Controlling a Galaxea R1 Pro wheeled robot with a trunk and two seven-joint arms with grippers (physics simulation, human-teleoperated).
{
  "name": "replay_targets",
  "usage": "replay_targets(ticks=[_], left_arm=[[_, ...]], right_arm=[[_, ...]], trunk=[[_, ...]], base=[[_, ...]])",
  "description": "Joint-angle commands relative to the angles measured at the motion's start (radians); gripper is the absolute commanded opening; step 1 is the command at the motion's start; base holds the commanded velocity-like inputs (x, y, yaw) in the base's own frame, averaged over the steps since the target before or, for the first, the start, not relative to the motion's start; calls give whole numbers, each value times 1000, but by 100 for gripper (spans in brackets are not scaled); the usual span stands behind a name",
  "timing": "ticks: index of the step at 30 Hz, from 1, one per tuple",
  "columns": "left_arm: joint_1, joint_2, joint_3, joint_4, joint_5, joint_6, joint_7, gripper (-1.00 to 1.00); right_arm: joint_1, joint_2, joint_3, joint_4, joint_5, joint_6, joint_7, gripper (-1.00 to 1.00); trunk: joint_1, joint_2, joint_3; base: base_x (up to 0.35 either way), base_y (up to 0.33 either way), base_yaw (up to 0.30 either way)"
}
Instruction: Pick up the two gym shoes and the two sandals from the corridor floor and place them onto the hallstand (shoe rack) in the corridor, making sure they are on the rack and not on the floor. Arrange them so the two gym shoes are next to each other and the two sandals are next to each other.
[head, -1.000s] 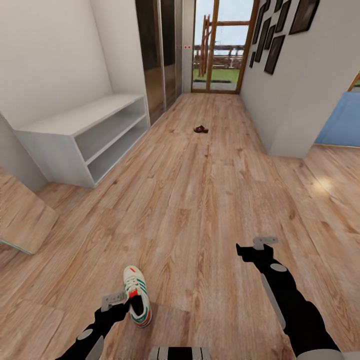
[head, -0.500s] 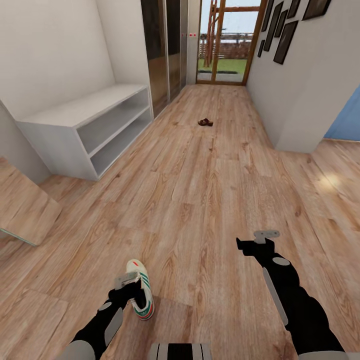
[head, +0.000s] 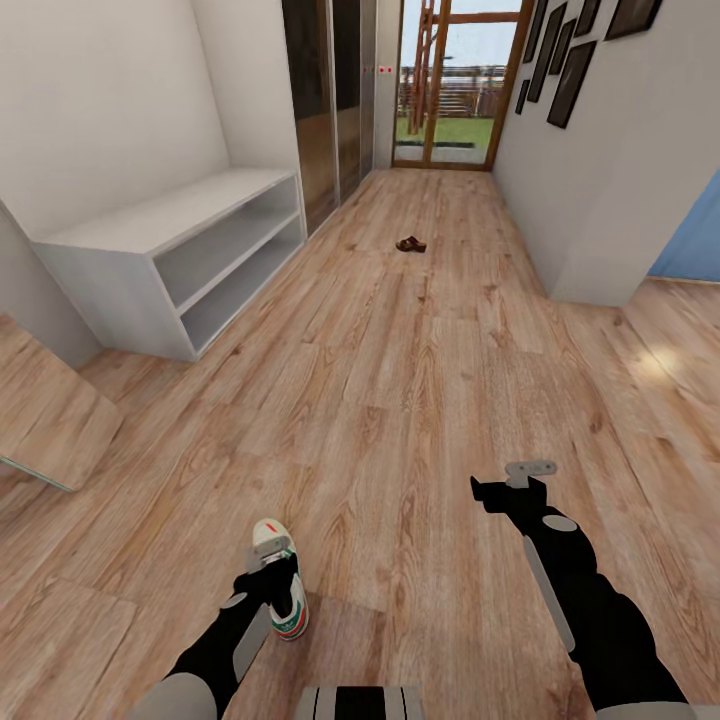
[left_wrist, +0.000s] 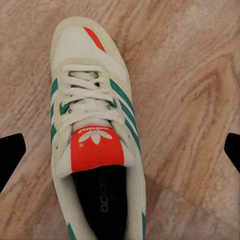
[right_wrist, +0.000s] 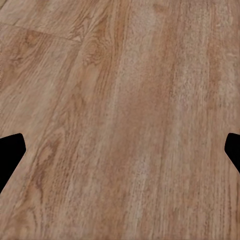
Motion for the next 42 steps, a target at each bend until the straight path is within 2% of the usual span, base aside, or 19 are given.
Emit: replay_targets(ticks=[1, 11, 34, 42], left_arm=[[1, -1, 1, -1, 10, 0, 2, 100], [10, 0, 1, 3, 10, -5, 9, 100], [10, -2, 0, 12, 10, -15, 9, 100], [10, -3, -2, 4, 8, -18, 4, 100]], right_arm=[[0, 0, 2, -1, 2, 6, -3, 100], [0, 1, 1, -6, 2, 6, -3, 100], [0, 1, -1, -9, 2, 6, -3, 100], [0, 1, -1, -9, 2, 6, -4, 100]], trunk=[[0, 0, -1], [0, 0, -1], [10, -6, -90], [10, -6, -90]], base=[[0, 0, 0], [0, 0, 0], [0, 0, 0], [0, 0, 0]])
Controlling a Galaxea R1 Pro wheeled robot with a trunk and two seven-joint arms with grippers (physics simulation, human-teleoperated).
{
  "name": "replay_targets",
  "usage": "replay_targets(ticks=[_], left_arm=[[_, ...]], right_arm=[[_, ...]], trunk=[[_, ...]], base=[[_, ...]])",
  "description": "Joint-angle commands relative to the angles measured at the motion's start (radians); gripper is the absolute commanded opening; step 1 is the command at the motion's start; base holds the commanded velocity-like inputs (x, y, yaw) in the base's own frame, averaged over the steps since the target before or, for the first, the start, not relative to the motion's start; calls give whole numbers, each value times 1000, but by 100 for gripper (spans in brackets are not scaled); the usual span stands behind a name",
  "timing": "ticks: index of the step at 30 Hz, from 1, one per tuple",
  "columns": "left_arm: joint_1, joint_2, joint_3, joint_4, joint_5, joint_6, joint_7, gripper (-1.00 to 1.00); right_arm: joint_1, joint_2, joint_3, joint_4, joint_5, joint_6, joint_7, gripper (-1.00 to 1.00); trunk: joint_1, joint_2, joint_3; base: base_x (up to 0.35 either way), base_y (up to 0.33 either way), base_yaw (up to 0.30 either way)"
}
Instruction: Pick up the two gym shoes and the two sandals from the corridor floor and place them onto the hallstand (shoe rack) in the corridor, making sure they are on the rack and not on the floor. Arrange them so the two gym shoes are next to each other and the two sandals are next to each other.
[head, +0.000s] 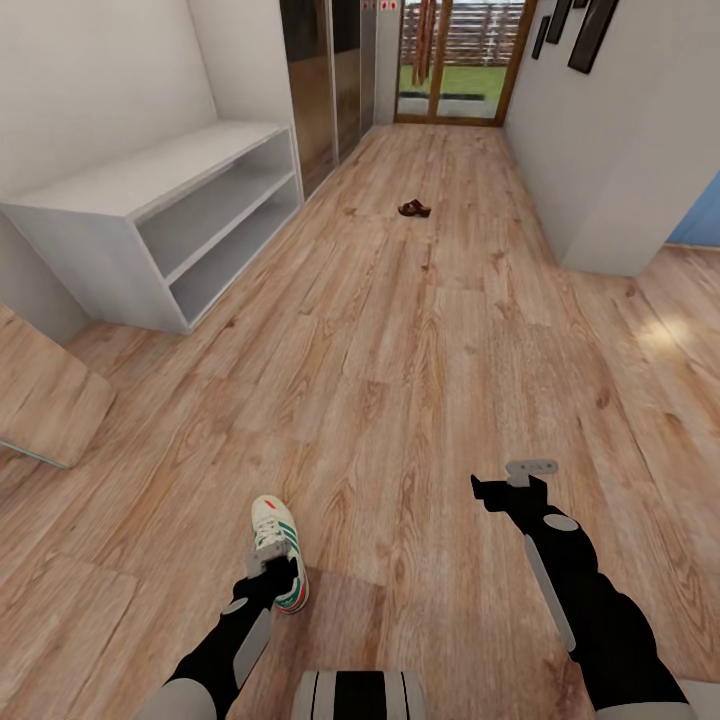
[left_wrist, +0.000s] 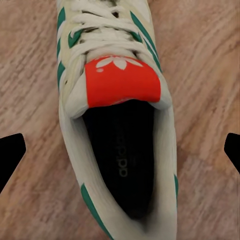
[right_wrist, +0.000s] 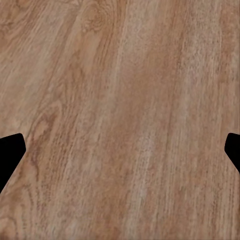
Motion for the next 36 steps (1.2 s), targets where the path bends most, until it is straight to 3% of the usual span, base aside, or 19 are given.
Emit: replay_targets(ticks=[1, 11, 29, 36], left_arm=[[0, -1, 1, 0, 10, -4, 1, 100], [0, 0, 0, 9, 4, -110, -10, 100], [1, 0, 0, 10, 3, -123, -11, 100], [1, 0, 0, 10, 3, -125, -11, 100]], right_arm=[[0, 0, 1, -1, 2, 6, -3, 100], [0, 0, 1, -1, 2, 6, -3, 100], [0, 0, 1, -1, 1, 6, -3, 100], [0, 1, 1, -1, 0, 6, -4, 100]], trunk=[[0, 0, -1], [0, 0, -13], [7, -4, -78], [7, -4, -78]], base=[[0, 0, 0], [0, 0, 0], [0, 0, 0], [0, 0, 0]])
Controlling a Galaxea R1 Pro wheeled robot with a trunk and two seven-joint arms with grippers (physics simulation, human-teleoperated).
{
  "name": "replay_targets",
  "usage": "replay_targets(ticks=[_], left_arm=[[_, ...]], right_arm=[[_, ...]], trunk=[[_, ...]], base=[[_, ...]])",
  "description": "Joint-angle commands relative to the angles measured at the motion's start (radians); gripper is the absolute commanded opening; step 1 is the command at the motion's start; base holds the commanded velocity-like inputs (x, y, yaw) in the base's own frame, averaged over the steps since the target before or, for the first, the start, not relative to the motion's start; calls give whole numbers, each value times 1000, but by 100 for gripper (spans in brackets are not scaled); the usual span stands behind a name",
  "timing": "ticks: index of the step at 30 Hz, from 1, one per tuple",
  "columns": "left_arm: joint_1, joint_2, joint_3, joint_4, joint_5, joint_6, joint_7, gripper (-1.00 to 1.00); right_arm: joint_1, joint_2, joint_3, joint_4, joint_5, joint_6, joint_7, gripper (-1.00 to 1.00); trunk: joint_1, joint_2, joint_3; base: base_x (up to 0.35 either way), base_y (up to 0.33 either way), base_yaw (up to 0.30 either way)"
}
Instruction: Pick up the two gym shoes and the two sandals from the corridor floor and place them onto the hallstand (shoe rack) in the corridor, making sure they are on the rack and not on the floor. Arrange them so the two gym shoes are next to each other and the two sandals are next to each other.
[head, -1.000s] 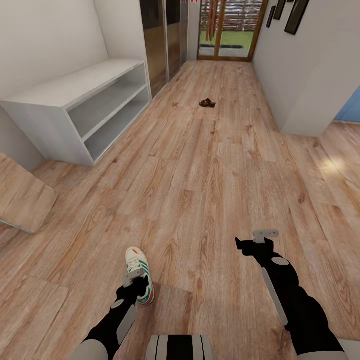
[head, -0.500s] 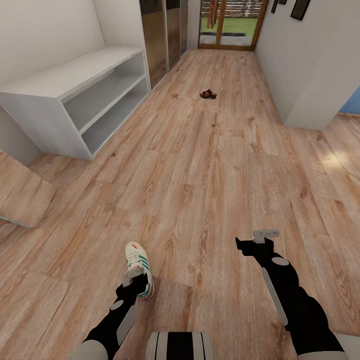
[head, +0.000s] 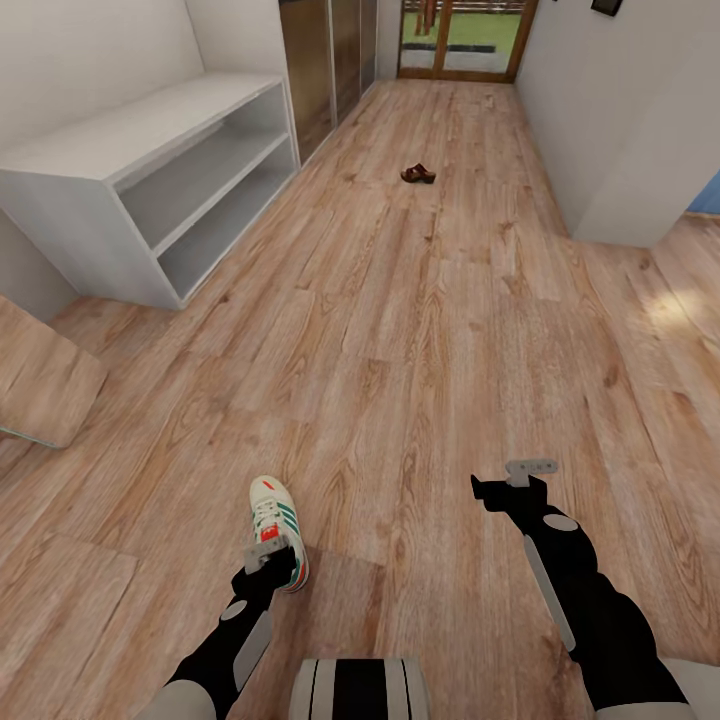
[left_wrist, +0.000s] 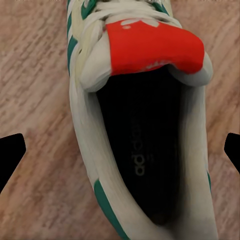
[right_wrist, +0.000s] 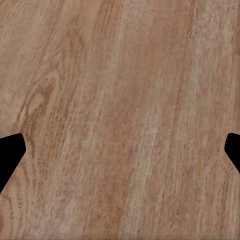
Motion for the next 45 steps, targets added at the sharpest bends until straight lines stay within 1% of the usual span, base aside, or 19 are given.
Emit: replay_targets(ticks=[1, 11, 24, 36, 44, 45], left_arm=[[0, 0, 1, 0, 10, -4, 0, 100], [0, 0, 1, 0, 10, -6, 0, 100], [0, 1, 0, 0, 10, -6, 0, 100], [0, 1, -1, 0, 10, -7, 0, 100], [0, 1, -1, 0, 10, -7, 0, 100], [0, 1, -1, 0, 10, -7, 0, 100]], right_arm=[[0, 0, 1, -1, 1, 6, -3, 100], [0, 0, 1, -1, 1, 6, -4, 100], [0, 0, 1, -1, 1, 6, -3, 100], [0, 0, 1, -1, 1, 6, -4, 100], [0, 0, 1, -1, 1, 6, -4, 100], [0, 0, 1, -1, 1, 6, -4, 100]], trunk=[[0, 0, -1], [0, 0, -1], [0, 0, -11], [0, 0, -12], [3, -2, -43], [3, -2, -43]], base=[[0, 0, 0], [0, 0, -4], [0, 0, -43], [0, 0, -34], [0, 0, -10], [0, 0, -1]])
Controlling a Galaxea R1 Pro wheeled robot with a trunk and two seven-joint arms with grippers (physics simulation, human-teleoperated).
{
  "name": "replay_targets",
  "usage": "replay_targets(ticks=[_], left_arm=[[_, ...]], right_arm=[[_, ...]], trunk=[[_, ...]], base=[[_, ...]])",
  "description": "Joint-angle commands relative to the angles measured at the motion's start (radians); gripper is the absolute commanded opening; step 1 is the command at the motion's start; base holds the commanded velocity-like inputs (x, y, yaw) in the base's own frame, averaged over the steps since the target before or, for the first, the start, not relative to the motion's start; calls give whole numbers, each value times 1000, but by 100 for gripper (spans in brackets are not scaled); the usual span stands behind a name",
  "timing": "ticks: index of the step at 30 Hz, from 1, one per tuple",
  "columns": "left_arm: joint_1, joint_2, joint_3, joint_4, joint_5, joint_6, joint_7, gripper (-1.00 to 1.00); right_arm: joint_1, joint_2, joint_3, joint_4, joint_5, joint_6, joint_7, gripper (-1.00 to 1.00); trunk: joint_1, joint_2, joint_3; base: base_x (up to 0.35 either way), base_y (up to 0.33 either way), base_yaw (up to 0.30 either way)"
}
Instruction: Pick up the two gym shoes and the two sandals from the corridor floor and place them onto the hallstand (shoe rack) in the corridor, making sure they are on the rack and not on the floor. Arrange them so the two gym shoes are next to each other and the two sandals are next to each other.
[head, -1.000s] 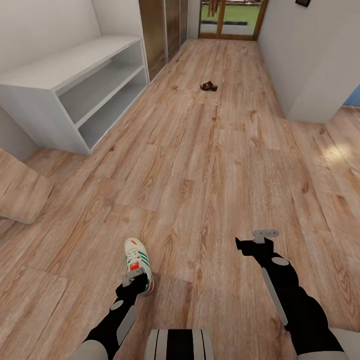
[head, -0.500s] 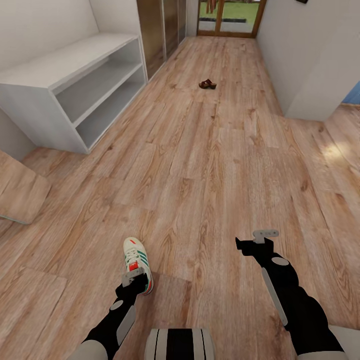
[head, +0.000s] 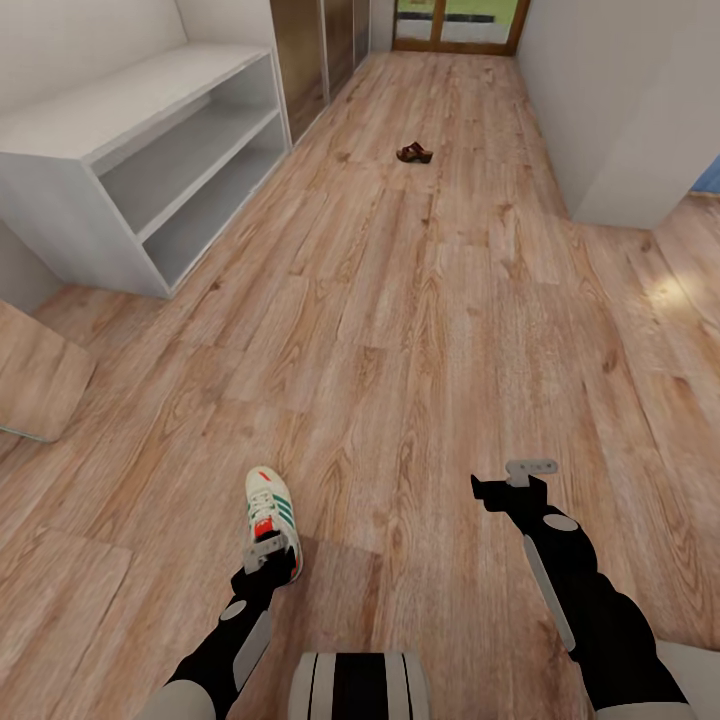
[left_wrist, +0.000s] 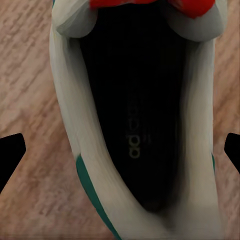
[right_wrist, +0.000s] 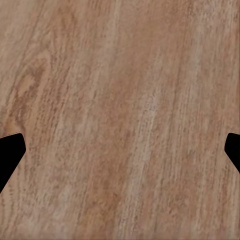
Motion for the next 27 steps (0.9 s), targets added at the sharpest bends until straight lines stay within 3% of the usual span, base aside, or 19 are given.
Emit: replay_targets(ticks=[1, 14, 22, 27], left_arm=[[0, 0, 1, 0, 10, -4, 0, 100], [0, -1, 1, 0, 10, -4, 0, 100], [0, -1, 1, 0, 10, -5, 0, 100], [0, -1, 1, 0, 10, -5, 0, 100]], right_arm=[[0, 0, 1, -1, 1, 6, -3, 100], [0, 0, 1, -2, 1, 6, -3, 100], [0, 0, 2, -2, 1, 6, -3, 100], [0, 0, 2, -3, 1, 6, -3, 100]], trunk=[[0, 0, -1], [0, 0, -4], [3, -2, -39], [3, -2, -40]], base=[[0, 0, 0], [0, 0, 0], [0, 0, -13], [0, 0, -1]])
